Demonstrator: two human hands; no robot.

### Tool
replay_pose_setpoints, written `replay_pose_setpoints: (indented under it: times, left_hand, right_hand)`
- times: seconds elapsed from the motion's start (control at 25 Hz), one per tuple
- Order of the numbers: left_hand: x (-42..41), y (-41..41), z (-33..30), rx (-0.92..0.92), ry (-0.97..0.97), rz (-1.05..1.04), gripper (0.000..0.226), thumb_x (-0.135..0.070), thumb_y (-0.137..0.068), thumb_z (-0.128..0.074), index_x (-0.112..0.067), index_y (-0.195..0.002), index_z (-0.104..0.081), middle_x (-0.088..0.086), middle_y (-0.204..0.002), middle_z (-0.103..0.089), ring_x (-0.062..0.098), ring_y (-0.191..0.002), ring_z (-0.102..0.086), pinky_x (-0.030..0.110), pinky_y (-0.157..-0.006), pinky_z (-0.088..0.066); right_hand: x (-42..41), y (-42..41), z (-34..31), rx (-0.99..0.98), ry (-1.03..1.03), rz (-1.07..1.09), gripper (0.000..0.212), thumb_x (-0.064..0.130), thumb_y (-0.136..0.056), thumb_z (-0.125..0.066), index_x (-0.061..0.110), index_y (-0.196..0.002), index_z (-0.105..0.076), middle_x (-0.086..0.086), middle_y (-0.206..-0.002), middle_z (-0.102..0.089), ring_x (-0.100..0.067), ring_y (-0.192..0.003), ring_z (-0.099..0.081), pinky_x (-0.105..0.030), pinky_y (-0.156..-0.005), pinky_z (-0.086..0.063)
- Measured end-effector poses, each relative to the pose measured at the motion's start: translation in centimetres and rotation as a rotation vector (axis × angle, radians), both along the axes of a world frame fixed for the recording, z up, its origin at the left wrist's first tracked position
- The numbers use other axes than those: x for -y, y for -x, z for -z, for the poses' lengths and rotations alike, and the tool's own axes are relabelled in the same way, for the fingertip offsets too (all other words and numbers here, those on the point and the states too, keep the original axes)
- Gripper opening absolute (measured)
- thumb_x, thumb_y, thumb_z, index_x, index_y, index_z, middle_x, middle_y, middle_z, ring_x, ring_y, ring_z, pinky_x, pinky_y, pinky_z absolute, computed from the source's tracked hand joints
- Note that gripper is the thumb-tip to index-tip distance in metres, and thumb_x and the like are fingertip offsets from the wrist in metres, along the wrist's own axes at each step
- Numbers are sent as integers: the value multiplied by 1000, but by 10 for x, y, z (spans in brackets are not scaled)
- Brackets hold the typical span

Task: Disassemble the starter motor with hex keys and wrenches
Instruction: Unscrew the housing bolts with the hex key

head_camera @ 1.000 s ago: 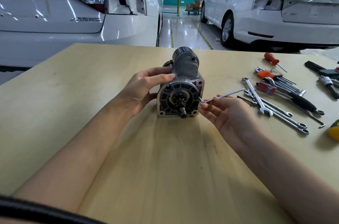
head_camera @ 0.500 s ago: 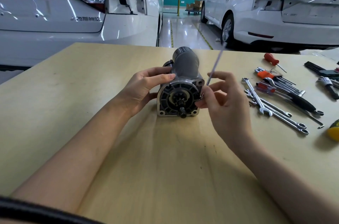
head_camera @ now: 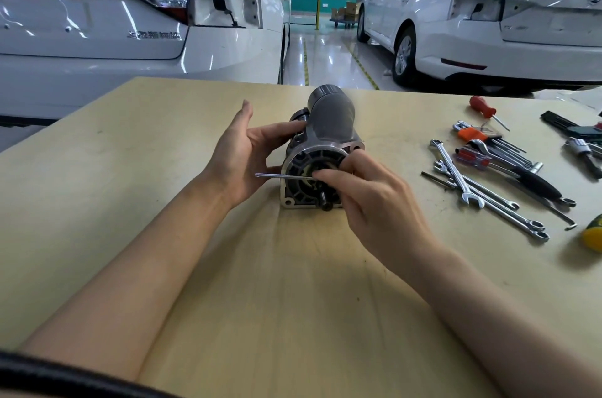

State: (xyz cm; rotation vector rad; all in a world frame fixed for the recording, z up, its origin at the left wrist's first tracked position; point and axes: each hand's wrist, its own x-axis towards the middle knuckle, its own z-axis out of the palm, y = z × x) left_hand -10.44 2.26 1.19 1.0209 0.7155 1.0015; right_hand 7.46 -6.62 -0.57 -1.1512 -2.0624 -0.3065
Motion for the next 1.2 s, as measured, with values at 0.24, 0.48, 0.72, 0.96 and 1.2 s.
replay_pose_setpoints:
  times: [0.24,0.48,0.72,0.96,1.2]
  left_hand:
    - [0,-2,-1,-107,-95,-9,35,-32,-94,-44,-15,-95,-76,-1,-102,-72,13,-102,-61,29,-75,-50]
    - [-4,1,2,-175,-161,-54,44,-15,-67,-66,-15,-111,-68,0,-98,-69,10,-93,-64,29,-68,-54]
    - [-13,15,12,-208,0,9,44,-19,-63,-75,-6,-104,-67,4,-83,-73,17,-69,-70,28,-59,-58]
    - [-19,21,23,-170,18,50,26,-15,-72,-69,-3,-95,-72,9,-85,-74,20,-74,-72,28,-62,-59]
    - [-20,22,25,-152,3,83,17,-16,-74,-68,-8,-83,-79,9,-85,-75,21,-75,-72,30,-65,-59]
  right_hand:
    - [6,-2,-2,-23,-28,25,24,-12,-85,-60,-4,-106,-66,-12,-91,-57,-23,-73,-54,-29,-62,-45]
    - [6,-1,-8,-844,338,23,19,1,-97,-49,19,-88,-49,1,-75,-57,-17,-60,-58,-27,-61,-50]
    - [4,-9,-12,-1459,620,-83,15,-7,-92,-47,7,-93,-50,-13,-74,-64,-19,-55,-66,-25,-54,-54]
    - [3,-8,-10,-1615,680,-106,13,-9,-92,-45,3,-94,-51,-10,-62,-67,-22,-57,-68,-27,-57,-57]
    - [6,-5,-11,-1338,568,-85,10,-2,-95,-50,8,-92,-52,-14,-79,-66,-24,-67,-72,-31,-64,-59]
